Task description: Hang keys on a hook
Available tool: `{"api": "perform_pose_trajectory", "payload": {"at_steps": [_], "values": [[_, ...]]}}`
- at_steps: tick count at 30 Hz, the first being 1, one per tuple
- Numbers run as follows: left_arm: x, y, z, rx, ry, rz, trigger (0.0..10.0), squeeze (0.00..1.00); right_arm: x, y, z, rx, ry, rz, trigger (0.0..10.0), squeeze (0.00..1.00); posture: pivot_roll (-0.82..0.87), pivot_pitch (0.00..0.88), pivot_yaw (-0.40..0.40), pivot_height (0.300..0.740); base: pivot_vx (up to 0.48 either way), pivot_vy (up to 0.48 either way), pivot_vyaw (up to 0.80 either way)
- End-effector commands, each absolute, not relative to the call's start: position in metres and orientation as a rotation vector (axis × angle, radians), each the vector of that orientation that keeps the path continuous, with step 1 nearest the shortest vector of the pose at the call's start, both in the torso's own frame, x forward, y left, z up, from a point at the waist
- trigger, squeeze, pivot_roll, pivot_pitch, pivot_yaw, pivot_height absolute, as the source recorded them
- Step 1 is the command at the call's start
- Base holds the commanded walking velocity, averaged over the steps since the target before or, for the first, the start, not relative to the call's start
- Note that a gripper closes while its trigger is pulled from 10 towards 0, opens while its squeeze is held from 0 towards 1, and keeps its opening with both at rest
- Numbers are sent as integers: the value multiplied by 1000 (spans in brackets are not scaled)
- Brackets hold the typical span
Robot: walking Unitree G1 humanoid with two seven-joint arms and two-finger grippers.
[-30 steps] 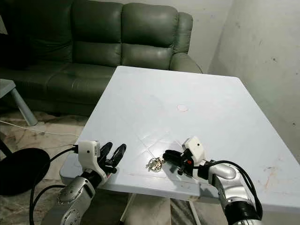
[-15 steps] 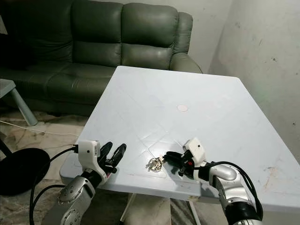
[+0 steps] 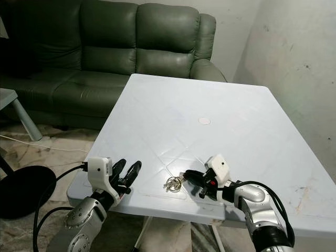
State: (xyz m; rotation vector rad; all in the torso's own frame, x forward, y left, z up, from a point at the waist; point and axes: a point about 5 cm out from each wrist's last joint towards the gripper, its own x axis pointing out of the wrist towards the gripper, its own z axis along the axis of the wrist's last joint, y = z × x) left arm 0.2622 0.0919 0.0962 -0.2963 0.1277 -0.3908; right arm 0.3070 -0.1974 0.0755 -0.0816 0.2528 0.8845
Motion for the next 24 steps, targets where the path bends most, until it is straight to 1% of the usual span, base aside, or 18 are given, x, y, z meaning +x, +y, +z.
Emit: {"api": "perform_pose_trajectory", "payload": {"at_steps": [1, 2, 3, 4, 5, 9, 12, 17, 18, 19, 22, 24], "values": [[264, 84, 103, -321, 108, -403, 10000, 0, 316, -201, 88, -59, 183, 838, 0, 0, 64, 0, -65, 740, 0, 0, 0], [264, 84, 103, -321, 108, -403, 10000, 0, 317, -201, 89, -56, 180, 830, 0, 0, 64, 0, -65, 740, 0, 0, 0], [265, 84, 103, -321, 107, -402, 10000, 0, 319, -199, 94, -7, 143, 823, 0, 0, 65, 0, -66, 740, 0, 0, 0], [265, 84, 103, -321, 107, -402, 10000, 0, 322, -199, 97, 11, 118, 791, 0, 0, 65, 0, -66, 740, 0, 0, 0], [265, 84, 104, -320, 105, -403, 10000, 0, 328, -199, 104, 65, 69, 734, 0, 0, 65, 0, -66, 740, 0, 0, 0], [266, 83, 104, -321, 103, -403, 10000, 0, 332, -197, 112, 101, 18, 689, 0, 0, 65, 0, -66, 740, 0, 0, 0], [267, 83, 104, -321, 102, -403, 10000, 0, 338, -197, 120, 165, -36, 619, 0, 0, 65, 0, -67, 740, 0, 0, 0], [271, 84, 107, -314, 88, -398, 10000, 0, 344, -199, 133, 209, -114, 497, 0, 0, 65, 0, -67, 740, 0, 0, 0], [273, 85, 108, -309, 80, -394, 10000, 0, 345, -201, 136, 207, -134, 456, 0, 0, 65, 0, -67, 740, 0, 0, 0], [277, 87, 110, -297, 66, -384, 10000, 0, 347, -205, 138, 188, -153, 340, 0, 0, 59, 0, -65, 740, 0, 0, 0], [283, 91, 111, -291, 56, -366, 10000, 0, 344, -205, 142, 198, -200, 275, 0, 0, 55, 0, -63, 740, 0, 0, 0], [287, 94, 114, -265, 35, -349, 10000, 0, 343, -205, 142, 202, -206, 189, 0, 0, 49, 0, -61, 740, 0, 0, 0]]}}
